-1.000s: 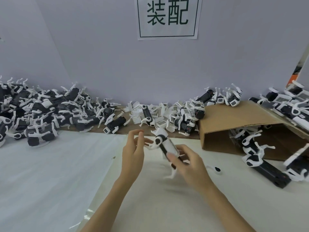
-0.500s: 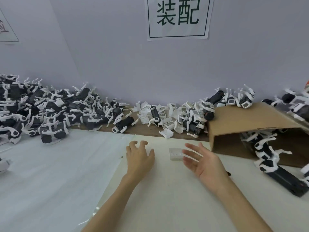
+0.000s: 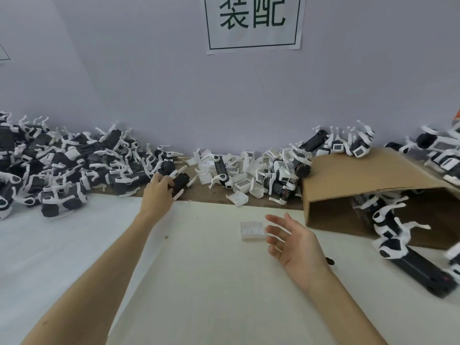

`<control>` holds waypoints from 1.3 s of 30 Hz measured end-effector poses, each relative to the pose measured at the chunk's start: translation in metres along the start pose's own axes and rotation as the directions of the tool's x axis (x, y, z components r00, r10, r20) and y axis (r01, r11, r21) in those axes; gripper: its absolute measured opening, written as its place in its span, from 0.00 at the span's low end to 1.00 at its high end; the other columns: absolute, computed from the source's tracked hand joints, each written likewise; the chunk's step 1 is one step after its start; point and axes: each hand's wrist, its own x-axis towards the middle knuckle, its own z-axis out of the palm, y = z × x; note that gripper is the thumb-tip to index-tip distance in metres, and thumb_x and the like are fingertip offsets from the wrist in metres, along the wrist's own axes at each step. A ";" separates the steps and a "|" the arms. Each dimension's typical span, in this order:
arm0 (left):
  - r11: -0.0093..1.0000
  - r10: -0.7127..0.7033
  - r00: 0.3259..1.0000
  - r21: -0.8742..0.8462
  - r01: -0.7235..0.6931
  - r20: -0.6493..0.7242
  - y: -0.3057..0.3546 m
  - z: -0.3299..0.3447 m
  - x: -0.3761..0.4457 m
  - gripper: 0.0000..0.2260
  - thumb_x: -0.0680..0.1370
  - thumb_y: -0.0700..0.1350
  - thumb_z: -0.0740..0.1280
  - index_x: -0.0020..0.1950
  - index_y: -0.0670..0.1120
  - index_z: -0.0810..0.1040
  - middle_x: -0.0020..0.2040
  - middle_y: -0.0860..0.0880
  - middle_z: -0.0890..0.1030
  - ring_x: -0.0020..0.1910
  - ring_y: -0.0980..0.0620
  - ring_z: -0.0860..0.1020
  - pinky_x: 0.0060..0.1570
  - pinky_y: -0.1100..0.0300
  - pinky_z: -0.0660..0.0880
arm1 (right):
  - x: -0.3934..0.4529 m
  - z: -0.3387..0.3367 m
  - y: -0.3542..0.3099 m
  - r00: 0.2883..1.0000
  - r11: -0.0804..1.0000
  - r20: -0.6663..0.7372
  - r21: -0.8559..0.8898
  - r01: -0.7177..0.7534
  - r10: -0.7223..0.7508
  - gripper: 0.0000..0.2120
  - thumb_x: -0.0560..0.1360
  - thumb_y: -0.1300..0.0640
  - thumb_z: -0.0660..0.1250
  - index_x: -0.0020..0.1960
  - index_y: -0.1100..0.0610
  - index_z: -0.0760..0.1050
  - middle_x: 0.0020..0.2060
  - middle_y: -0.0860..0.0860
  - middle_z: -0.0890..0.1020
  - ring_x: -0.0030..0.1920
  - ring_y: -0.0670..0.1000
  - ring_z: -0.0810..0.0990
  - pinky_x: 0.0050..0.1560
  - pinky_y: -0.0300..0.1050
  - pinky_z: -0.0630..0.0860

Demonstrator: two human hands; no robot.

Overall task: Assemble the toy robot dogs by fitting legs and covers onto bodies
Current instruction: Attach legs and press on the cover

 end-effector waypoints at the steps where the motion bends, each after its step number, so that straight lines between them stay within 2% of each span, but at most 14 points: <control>1: 0.999 -0.007 1.000 -0.040 0.006 -0.011 0.002 -0.001 -0.003 0.09 0.83 0.39 0.68 0.62 0.39 0.83 0.66 0.38 0.73 0.59 0.32 0.77 0.63 0.42 0.74 | 0.000 -0.001 0.000 1.000 1.000 -0.002 0.006 0.005 -0.005 0.17 0.81 0.47 0.65 0.53 0.59 0.87 0.40 0.54 0.83 0.34 0.49 0.81 0.31 0.41 0.78; 3: 0.999 -0.008 0.998 -0.046 0.011 0.057 0.005 -0.001 -0.009 0.14 0.81 0.44 0.73 0.65 0.43 0.82 0.67 0.37 0.71 0.62 0.31 0.76 0.66 0.41 0.74 | 0.000 -0.002 0.000 1.000 1.000 -0.006 0.010 0.011 -0.011 0.17 0.81 0.48 0.65 0.52 0.58 0.87 0.39 0.54 0.83 0.34 0.49 0.81 0.30 0.41 0.78; 6: 0.997 -0.060 0.961 0.055 0.047 0.271 0.005 -0.001 -0.016 0.28 0.80 0.51 0.73 0.78 0.50 0.70 0.75 0.35 0.63 0.72 0.30 0.68 0.73 0.42 0.69 | -0.002 -0.002 0.002 1.000 1.000 -0.011 0.005 0.003 -0.003 0.17 0.81 0.47 0.66 0.52 0.58 0.87 0.39 0.53 0.83 0.33 0.49 0.81 0.30 0.41 0.78; 9: 0.987 -0.125 0.952 -0.068 0.149 0.278 0.006 0.002 -0.014 0.23 0.83 0.48 0.69 0.78 0.51 0.72 0.70 0.33 0.69 0.71 0.34 0.69 0.70 0.47 0.70 | -0.005 -0.003 0.003 1.000 1.000 -0.006 -0.005 0.007 -0.007 0.17 0.80 0.47 0.66 0.53 0.59 0.87 0.39 0.53 0.83 0.33 0.49 0.81 0.30 0.41 0.78; 14: 0.968 -0.116 0.983 -0.203 0.144 0.142 0.012 -0.001 -0.012 0.11 0.78 0.39 0.74 0.59 0.43 0.81 0.57 0.36 0.82 0.62 0.34 0.76 0.60 0.48 0.73 | -0.008 -0.006 0.001 1.000 1.000 -0.002 0.009 0.022 -0.022 0.18 0.80 0.47 0.67 0.55 0.60 0.86 0.38 0.53 0.82 0.33 0.50 0.80 0.29 0.41 0.78; 17: 0.933 -0.076 0.979 -0.334 0.136 0.188 0.029 -0.008 -0.022 0.12 0.81 0.42 0.73 0.63 0.44 0.79 0.55 0.37 0.82 0.60 0.35 0.78 0.55 0.49 0.74 | -0.008 -0.006 0.000 1.000 1.000 -0.003 0.018 0.025 -0.025 0.18 0.81 0.48 0.66 0.57 0.61 0.85 0.38 0.53 0.82 0.33 0.49 0.80 0.29 0.41 0.77; 20: 0.837 0.014 0.969 -0.533 0.123 0.245 0.052 -0.015 -0.048 0.05 0.83 0.47 0.72 0.55 0.50 0.77 0.51 0.47 0.79 0.50 0.45 0.76 0.48 0.53 0.70 | -0.005 -0.009 -0.001 0.999 0.999 -0.003 0.011 0.032 -0.032 0.18 0.81 0.49 0.66 0.60 0.61 0.84 0.39 0.53 0.83 0.34 0.49 0.81 0.30 0.40 0.78; 22: 0.748 0.076 0.967 -0.655 0.105 0.242 0.070 -0.019 -0.072 0.04 0.84 0.50 0.71 0.55 0.52 0.76 0.50 0.47 0.77 0.45 0.49 0.75 0.46 0.54 0.71 | -0.003 -0.008 -0.001 0.998 0.998 -0.016 -0.030 0.059 -0.059 0.17 0.82 0.50 0.67 0.62 0.60 0.83 0.43 0.54 0.85 0.37 0.50 0.84 0.32 0.41 0.79; 25: 0.574 0.164 0.959 -0.813 0.098 0.231 0.108 -0.025 -0.106 0.03 0.85 0.53 0.68 0.56 0.61 0.76 0.50 0.48 0.79 0.41 0.53 0.79 0.46 0.57 0.77 | -0.002 -0.005 -0.001 0.980 0.975 -0.038 -0.117 0.187 -0.193 0.19 0.78 0.49 0.72 0.66 0.55 0.78 0.54 0.57 0.86 0.51 0.55 0.88 0.40 0.45 0.83; 27: 0.510 0.243 0.936 -0.855 0.098 0.253 0.132 -0.023 -0.127 0.04 0.85 0.55 0.67 0.58 0.65 0.75 0.48 0.49 0.80 0.41 0.53 0.81 0.47 0.57 0.79 | -0.005 -0.006 -0.004 0.962 0.940 0.007 -0.208 0.270 -0.274 0.28 0.72 0.45 0.76 0.69 0.53 0.77 0.59 0.55 0.85 0.59 0.54 0.86 0.49 0.48 0.84; 30: 0.472 0.255 0.923 -0.870 0.142 0.289 0.151 -0.012 -0.153 0.14 0.81 0.60 0.71 0.65 0.67 0.74 0.45 0.50 0.82 0.41 0.53 0.83 0.47 0.60 0.81 | -0.011 -0.010 -0.008 0.949 0.898 0.050 -0.314 0.310 -0.310 0.32 0.69 0.43 0.76 0.68 0.58 0.78 0.61 0.55 0.85 0.60 0.50 0.85 0.58 0.51 0.83; 33: 0.386 0.170 0.902 -0.869 0.310 0.397 0.154 -0.003 -0.164 0.29 0.74 0.64 0.74 0.72 0.56 0.76 0.46 0.45 0.81 0.40 0.51 0.82 0.49 0.57 0.81 | -0.013 -0.016 -0.010 0.945 0.883 0.022 -0.350 0.314 -0.327 0.29 0.69 0.43 0.76 0.61 0.63 0.83 0.58 0.57 0.85 0.58 0.52 0.85 0.60 0.54 0.82; 36: 0.266 0.224 0.858 -0.876 0.403 0.463 0.145 -0.001 -0.161 0.26 0.76 0.60 0.74 0.61 0.39 0.83 0.44 0.45 0.77 0.39 0.48 0.77 0.46 0.56 0.77 | -0.012 -0.013 -0.011 0.943 0.891 0.019 -0.321 0.320 -0.332 0.29 0.70 0.44 0.75 0.56 0.69 0.81 0.52 0.55 0.85 0.55 0.50 0.85 0.58 0.54 0.83; 39: 0.189 0.259 0.857 -0.894 0.407 0.445 0.138 -0.002 -0.158 0.25 0.77 0.57 0.75 0.61 0.36 0.83 0.45 0.45 0.76 0.42 0.49 0.75 0.46 0.58 0.75 | -0.012 -0.010 -0.008 0.944 0.888 0.075 -0.325 0.327 -0.320 0.29 0.71 0.46 0.75 0.61 0.67 0.80 0.58 0.58 0.85 0.61 0.53 0.84 0.63 0.52 0.80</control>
